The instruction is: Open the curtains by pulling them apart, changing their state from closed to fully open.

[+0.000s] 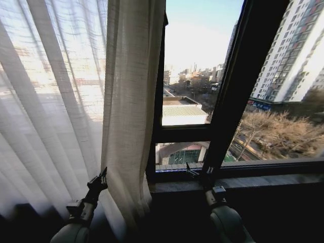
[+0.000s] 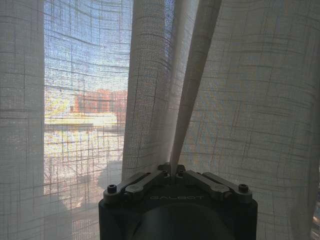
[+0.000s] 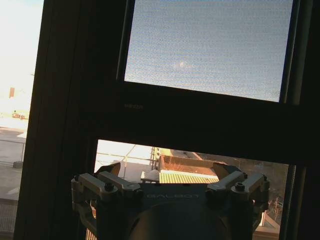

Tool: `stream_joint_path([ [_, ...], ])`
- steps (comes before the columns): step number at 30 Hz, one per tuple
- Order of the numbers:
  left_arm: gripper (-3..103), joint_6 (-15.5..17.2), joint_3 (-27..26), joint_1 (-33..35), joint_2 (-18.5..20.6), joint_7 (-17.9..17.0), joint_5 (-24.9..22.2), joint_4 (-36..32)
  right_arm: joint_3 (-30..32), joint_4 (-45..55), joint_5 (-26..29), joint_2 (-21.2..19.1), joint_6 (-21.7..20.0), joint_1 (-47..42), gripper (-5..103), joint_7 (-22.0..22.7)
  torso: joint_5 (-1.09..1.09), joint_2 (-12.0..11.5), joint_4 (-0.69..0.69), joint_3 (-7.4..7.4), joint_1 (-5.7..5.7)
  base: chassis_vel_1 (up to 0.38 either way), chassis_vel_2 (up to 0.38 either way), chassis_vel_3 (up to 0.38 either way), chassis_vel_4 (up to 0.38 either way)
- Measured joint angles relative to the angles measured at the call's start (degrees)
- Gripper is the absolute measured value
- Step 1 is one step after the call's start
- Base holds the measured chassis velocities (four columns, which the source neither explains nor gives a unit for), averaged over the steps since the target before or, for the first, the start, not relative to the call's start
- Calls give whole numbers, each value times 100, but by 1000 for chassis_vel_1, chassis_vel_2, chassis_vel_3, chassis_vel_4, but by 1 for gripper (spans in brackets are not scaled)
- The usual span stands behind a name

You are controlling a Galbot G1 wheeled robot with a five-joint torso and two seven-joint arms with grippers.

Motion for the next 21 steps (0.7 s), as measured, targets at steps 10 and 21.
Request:
stream_joint_path([
  [10, 0, -31, 8, 63, -110, 0, 91, -65, 26, 36, 6, -16, 20, -27, 100, -69, 1, 0, 0, 0, 0, 354, 356, -353, -352],
  [21, 0, -87, 6, 87, -175, -1, 133, -88, 18, 55, 7, -18, 30, -59, 100, -78, 1, -1, 0, 0, 0, 356, 359, -353, -345],
])
